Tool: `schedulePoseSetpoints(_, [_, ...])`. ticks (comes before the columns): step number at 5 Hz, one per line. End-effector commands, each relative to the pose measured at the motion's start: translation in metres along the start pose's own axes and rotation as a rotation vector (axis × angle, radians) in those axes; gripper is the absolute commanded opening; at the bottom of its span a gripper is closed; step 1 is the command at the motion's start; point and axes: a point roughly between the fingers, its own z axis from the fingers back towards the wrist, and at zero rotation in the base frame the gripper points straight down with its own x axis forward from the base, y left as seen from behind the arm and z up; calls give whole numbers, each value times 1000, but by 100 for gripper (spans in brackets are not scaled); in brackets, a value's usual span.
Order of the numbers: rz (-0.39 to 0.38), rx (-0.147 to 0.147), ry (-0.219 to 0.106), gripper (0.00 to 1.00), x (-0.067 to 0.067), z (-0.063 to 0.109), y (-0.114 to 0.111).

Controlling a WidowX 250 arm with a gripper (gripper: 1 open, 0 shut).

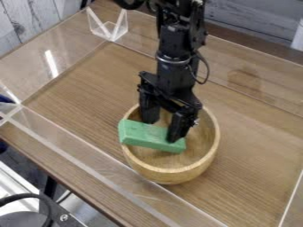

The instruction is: Remove the green block from inside the brown bowl and put it on the table

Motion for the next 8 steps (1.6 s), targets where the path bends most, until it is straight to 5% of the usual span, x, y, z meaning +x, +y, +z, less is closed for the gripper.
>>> schedulePoseSetpoints(1, [8,13,2,100,-1,-2,7])
schedulePoseSetpoints(6, [14,9,9,100,-2,-12,9])
schedulePoseSetpoints(8, [23,8,-27,100,-3,0,10])
